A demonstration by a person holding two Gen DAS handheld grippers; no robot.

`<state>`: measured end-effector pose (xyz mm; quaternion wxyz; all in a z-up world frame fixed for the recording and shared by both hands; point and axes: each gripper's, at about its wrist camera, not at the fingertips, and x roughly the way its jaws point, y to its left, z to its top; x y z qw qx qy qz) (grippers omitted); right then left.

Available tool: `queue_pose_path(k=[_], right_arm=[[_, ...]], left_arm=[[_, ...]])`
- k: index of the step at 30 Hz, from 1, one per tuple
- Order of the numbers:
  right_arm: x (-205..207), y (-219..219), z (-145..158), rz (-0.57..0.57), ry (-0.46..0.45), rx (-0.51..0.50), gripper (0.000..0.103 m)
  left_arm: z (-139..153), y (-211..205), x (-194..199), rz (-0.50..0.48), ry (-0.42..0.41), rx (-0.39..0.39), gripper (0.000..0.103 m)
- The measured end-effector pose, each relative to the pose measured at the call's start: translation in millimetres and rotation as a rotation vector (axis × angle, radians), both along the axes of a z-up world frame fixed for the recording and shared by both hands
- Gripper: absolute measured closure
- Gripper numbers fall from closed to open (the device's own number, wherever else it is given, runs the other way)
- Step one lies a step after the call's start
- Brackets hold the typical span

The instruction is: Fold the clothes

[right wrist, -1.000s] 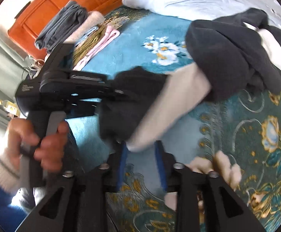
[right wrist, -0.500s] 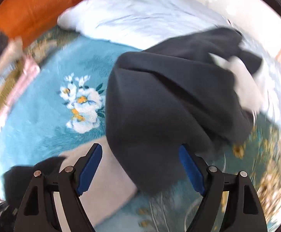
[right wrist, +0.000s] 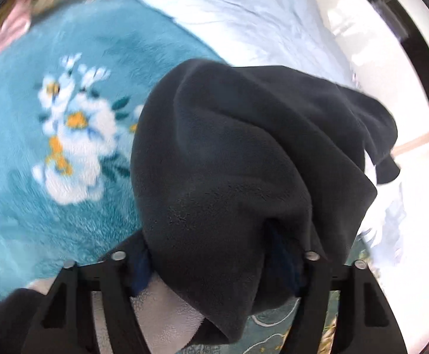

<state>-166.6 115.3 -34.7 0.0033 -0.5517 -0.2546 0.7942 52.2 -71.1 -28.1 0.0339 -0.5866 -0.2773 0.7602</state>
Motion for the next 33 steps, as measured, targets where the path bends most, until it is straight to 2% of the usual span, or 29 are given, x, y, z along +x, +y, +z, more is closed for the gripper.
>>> queue_pose_path(k=[2,3,4,8,14,16,18,23,28,30,33], right_arm=[[0,11,11,-0.009,0.020,-0.010,0.070],[1,16,19,-0.009,0.048,-0.004,0.076],[2,21,29,-0.011,0.071,-0.006,0.086],[1,48,66,-0.060,0.113,-0.074,0.088],[17,96,118,-0.164,0.205,-0.190,0.089],[21,104,131,-0.209,0.242,-0.224,0.095],[27,116,142,-0.251,0.267,-0.252,0.095],[53,146,152,-0.305,0.311,-0.190,0.096],[98,164,168,-0.322,0.351,-0.119,0.096],[118,168,177,-0.318,0.364,-0.096,0.096],[152,171,186,-0.332,0.355,-0.122,0.096]], left_arm=[[1,1,2,0.004,0.013,-0.013,0.075],[2,-1,3,0.012,0.021,-0.006,0.075],[3,-4,4,0.020,0.030,0.004,0.075],[9,-7,8,0.038,0.078,0.035,0.074],[19,4,9,-0.004,0.125,0.006,0.075],[21,-2,12,0.023,0.134,0.033,0.075],[25,-9,15,0.048,0.154,0.073,0.075],[37,-4,19,0.002,0.201,0.075,0.075],[51,3,24,-0.061,0.252,0.103,0.075],[55,-1,26,-0.058,0.268,0.116,0.075],[58,-14,32,-0.017,0.285,0.146,0.075]])
